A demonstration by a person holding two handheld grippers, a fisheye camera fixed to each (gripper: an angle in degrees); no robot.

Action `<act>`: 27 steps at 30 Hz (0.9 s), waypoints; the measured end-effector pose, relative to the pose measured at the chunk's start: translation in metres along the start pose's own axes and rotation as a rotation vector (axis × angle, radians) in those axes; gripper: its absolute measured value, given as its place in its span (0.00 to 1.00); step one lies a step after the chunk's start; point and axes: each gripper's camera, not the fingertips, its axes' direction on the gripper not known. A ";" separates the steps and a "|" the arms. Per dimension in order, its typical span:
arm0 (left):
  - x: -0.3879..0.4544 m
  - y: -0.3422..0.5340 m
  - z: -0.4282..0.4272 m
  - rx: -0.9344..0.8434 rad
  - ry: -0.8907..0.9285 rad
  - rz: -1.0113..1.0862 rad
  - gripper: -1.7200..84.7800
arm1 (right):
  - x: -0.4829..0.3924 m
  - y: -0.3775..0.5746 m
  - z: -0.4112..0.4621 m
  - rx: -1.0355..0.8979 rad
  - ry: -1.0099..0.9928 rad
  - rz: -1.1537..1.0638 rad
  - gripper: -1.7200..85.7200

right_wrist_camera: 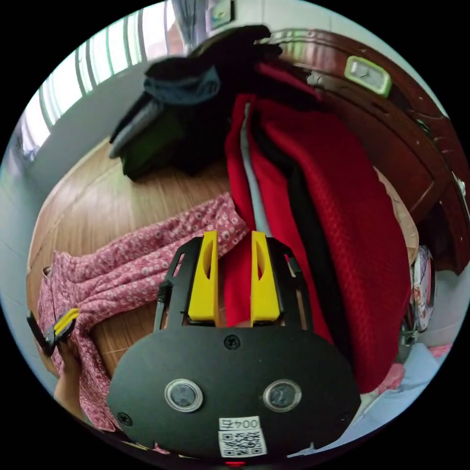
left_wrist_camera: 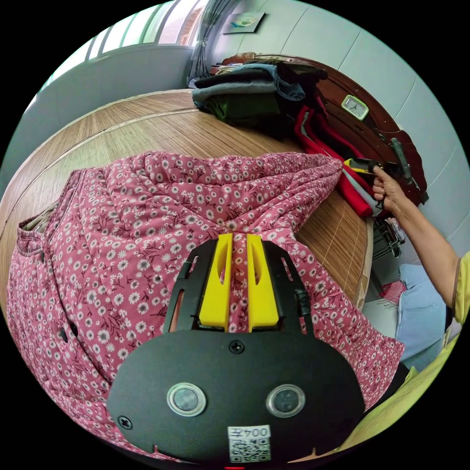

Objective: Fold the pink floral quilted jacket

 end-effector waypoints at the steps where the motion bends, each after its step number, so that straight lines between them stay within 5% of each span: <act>1: 0.001 -0.001 0.000 0.000 -0.003 0.002 0.03 | -0.017 0.009 -0.013 0.059 -0.007 -0.060 0.14; 4: 0.003 -0.004 0.000 -0.001 -0.005 0.002 0.03 | -0.072 0.024 -0.024 0.127 -0.107 -0.204 0.10; 8: 0.005 -0.006 0.001 0.000 -0.008 0.004 0.03 | -0.169 0.030 0.003 -0.021 -0.380 -0.466 0.09; 15: 0.004 -0.008 0.003 0.004 -0.002 0.002 0.04 | -0.244 0.022 0.100 -0.305 -0.347 -0.534 0.09; 27: -0.016 -0.011 -0.013 0.056 0.127 -0.035 0.11 | -0.232 0.112 0.012 -0.046 -0.434 -0.541 0.15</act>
